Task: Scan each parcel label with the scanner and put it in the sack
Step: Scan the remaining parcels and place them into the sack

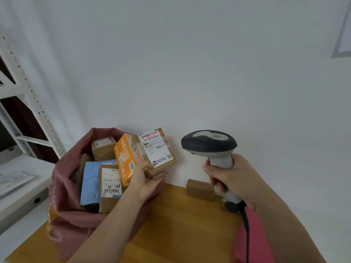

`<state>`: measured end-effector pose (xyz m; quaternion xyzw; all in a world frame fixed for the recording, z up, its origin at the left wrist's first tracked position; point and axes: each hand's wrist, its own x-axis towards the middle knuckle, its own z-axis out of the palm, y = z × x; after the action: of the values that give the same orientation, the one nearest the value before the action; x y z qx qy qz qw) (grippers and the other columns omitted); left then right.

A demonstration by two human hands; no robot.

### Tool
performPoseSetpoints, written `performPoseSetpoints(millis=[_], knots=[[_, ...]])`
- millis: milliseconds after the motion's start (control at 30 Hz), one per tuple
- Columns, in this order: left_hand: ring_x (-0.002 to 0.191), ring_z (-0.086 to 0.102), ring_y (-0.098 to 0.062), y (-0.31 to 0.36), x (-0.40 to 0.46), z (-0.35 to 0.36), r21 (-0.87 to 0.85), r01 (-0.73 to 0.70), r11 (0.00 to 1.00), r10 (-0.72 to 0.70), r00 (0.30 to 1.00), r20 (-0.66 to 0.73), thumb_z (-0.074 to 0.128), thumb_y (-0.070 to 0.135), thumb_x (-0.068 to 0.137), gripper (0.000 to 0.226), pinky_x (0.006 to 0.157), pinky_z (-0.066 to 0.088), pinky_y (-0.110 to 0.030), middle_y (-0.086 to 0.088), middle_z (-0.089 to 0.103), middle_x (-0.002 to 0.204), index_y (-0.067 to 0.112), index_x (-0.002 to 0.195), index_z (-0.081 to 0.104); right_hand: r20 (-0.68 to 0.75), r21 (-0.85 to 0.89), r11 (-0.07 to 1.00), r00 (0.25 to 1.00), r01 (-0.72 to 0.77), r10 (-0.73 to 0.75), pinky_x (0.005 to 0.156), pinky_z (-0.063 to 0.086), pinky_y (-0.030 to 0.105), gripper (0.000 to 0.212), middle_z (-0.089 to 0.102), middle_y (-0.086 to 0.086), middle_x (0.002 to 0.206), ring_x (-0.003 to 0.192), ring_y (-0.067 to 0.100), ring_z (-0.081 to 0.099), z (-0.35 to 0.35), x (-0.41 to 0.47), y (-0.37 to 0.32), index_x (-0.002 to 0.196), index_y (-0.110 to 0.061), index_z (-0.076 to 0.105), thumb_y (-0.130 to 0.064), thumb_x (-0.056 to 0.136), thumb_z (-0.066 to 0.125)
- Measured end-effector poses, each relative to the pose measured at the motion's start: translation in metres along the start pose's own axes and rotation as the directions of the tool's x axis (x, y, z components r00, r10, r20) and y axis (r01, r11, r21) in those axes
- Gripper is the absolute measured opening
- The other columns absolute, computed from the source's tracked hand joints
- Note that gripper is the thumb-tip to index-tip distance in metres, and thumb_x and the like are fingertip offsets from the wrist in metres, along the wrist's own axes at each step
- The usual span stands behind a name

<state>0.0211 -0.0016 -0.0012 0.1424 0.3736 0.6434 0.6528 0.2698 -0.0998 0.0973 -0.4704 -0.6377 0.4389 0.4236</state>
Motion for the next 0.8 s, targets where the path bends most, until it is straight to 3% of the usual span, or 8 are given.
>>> performPoseSetpoints(millis=[200, 300, 400, 500, 567, 733, 800], knots=[[0.106, 0.062, -0.037, -0.005, -0.008, 0.001, -0.029, 0.003, 1.000, -0.004, 1.000, -0.028, 0.048, -0.004, 0.077, 0.049, 0.100, 0.046, -0.047, -0.019, 0.067, 0.115, 0.011, 0.124, 0.049, 0.039, 0.005, 1.000, 0.999, 0.011, -0.011, 0.053, 0.050, 0.024, 0.022, 0.063, 0.002, 0.056, 0.044, 0.010, 0.051, -0.006, 0.000, 0.003, 0.068, -0.014, 0.061, -0.021, 0.089, 0.066], [0.107, 0.062, -0.035, -0.003, -0.014, 0.001, -0.031, -0.011, 0.999, 0.009, 0.998, -0.055, 0.052, -0.001, 0.079, 0.044, 0.097, 0.048, -0.046, -0.016, 0.066, 0.116, 0.012, 0.121, 0.053, 0.074, 0.023, 1.000, 0.997, 0.000, -0.001, 0.052, 0.051, 0.023, 0.020, 0.064, 0.002, 0.057, 0.044, 0.010, 0.051, -0.005, 0.005, 0.006, 0.070, -0.014, 0.062, -0.022, 0.089, 0.066], [0.108, 0.060, -0.028, 0.007, -0.019, -0.006, 0.021, -0.108, 0.994, 0.110, 0.984, -0.143, 0.060, 0.013, 0.083, 0.032, 0.093, 0.050, -0.039, -0.011, 0.063, 0.117, 0.019, 0.114, 0.058, 0.085, 0.052, 0.998, 0.996, -0.020, 0.015, 0.049, 0.050, 0.022, 0.011, 0.067, 0.003, 0.061, 0.044, 0.010, 0.051, 0.003, 0.013, 0.013, 0.088, -0.011, 0.064, -0.021, 0.090, 0.066], [0.095, 0.059, -0.022, 0.027, -0.020, -0.024, 0.033, -0.271, 0.962, 0.271, 0.931, -0.246, 0.063, 0.030, 0.087, 0.026, 0.075, 0.051, -0.030, -0.006, 0.064, 0.114, 0.025, 0.112, 0.061, 0.066, 0.099, 0.994, 0.997, -0.052, 0.046, 0.050, 0.049, 0.026, 0.013, 0.068, 0.005, 0.063, 0.045, 0.013, 0.051, 0.021, 0.019, 0.022, 0.099, -0.011, 0.063, -0.019, 0.089, 0.066], [0.087, 0.058, -0.019, 0.046, -0.019, -0.038, 0.049, -0.322, 0.946, 0.320, 0.890, -0.324, 0.061, 0.044, 0.087, 0.039, 0.068, 0.049, -0.029, -0.004, 0.065, 0.111, 0.025, 0.121, 0.062, 0.061, 0.096, 0.994, 0.997, -0.057, 0.051, 0.050, 0.048, 0.027, 0.014, 0.069, 0.005, 0.064, 0.046, 0.014, 0.051, 0.035, 0.024, 0.024, 0.100, -0.010, 0.062, -0.018, 0.089, 0.066], [0.084, 0.064, -0.015, 0.095, -0.003, -0.079, 0.107, -0.320, 0.942, 0.331, 0.818, -0.470, 0.051, 0.060, 0.091, 0.058, 0.059, 0.051, -0.026, -0.001, 0.067, 0.102, 0.017, 0.130, 0.056, 0.058, 0.089, 0.995, 0.997, -0.046, 0.041, 0.049, 0.046, 0.024, 0.014, 0.070, 0.007, 0.067, 0.045, 0.013, 0.050, 0.072, 0.038, 0.022, 0.098, -0.010, 0.063, -0.020, 0.089, 0.066], [0.099, 0.064, -0.026, 0.109, 0.006, -0.098, 0.223, -0.242, 0.944, 0.329, 0.719, -0.612, 0.055, 0.058, 0.090, 0.067, 0.069, 0.057, -0.036, -0.009, 0.058, 0.122, 0.012, 0.137, 0.047, 0.037, 0.101, 0.993, 0.998, -0.058, 0.054, 0.049, 0.045, 0.025, 0.013, 0.070, 0.007, 0.067, 0.046, 0.014, 0.050, 0.090, 0.044, 0.023, 0.098, -0.010, 0.063, -0.019, 0.089, 0.066]])
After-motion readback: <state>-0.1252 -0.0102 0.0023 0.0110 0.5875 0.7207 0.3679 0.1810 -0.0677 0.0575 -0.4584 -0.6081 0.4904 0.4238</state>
